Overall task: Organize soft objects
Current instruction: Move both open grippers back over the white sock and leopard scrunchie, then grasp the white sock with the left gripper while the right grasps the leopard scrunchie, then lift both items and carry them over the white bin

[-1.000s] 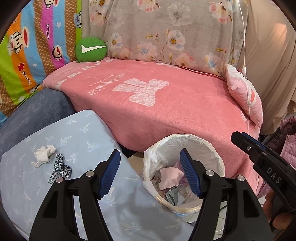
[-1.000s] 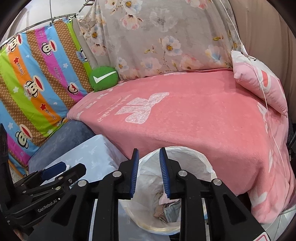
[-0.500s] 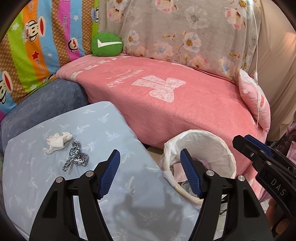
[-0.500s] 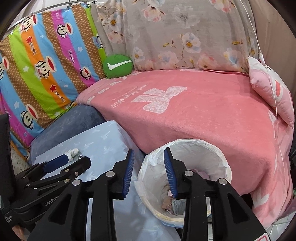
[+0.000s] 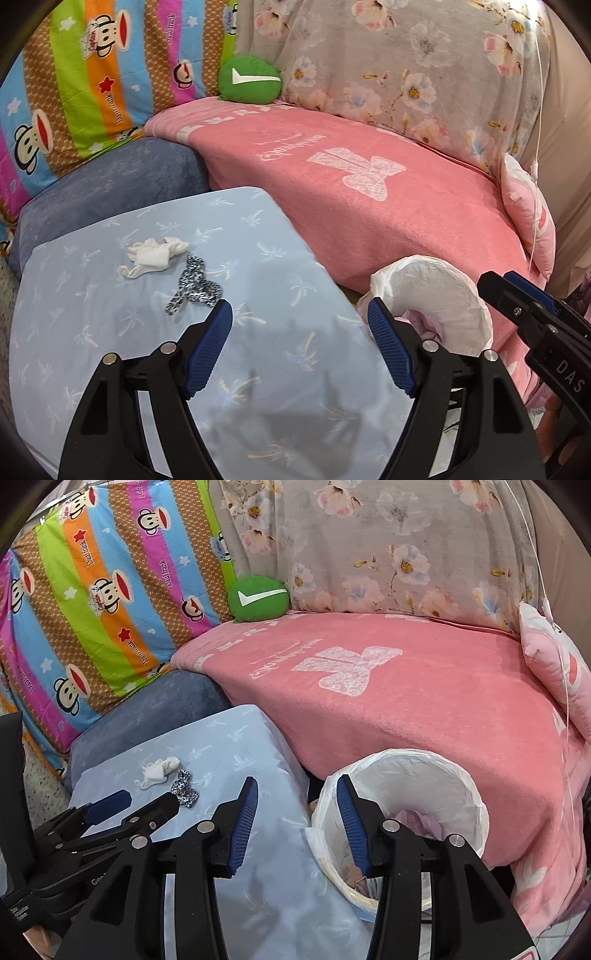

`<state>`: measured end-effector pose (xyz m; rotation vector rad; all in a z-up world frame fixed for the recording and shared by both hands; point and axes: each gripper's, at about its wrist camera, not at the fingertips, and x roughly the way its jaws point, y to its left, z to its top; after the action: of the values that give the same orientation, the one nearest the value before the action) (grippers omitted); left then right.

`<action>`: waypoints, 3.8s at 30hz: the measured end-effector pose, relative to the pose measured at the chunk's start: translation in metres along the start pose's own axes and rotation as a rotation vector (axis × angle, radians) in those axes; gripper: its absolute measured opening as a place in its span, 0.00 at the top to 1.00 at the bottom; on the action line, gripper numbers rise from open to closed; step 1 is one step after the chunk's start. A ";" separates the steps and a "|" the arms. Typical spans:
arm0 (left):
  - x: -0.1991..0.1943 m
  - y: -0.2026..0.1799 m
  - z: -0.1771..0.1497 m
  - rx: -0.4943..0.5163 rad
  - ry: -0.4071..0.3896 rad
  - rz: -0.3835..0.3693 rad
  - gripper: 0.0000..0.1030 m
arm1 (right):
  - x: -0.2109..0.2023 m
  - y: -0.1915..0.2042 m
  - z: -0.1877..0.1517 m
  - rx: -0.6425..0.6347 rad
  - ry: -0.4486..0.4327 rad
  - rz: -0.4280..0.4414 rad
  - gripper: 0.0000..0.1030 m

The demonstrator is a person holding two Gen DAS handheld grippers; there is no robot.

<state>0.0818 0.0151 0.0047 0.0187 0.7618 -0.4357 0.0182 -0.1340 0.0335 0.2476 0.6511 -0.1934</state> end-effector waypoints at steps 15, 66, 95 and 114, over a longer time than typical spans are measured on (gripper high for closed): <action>-0.011 0.058 -0.010 -0.091 -0.008 0.088 0.25 | 0.014 0.067 -0.008 -0.098 0.037 0.057 0.45; 0.169 0.208 0.026 -0.277 0.181 0.144 0.30 | 0.280 0.201 -0.043 -0.204 0.312 0.163 0.44; 0.052 0.117 -0.003 -0.197 0.101 0.103 0.86 | 0.118 0.103 -0.026 -0.055 0.180 0.135 0.95; -0.008 0.009 0.004 -0.017 -0.007 0.007 0.86 | 0.010 0.017 -0.006 0.026 0.015 0.088 0.95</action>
<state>0.0823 0.0257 0.0117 0.0041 0.7587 -0.4229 0.0265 -0.1170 0.0256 0.3024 0.6518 -0.1155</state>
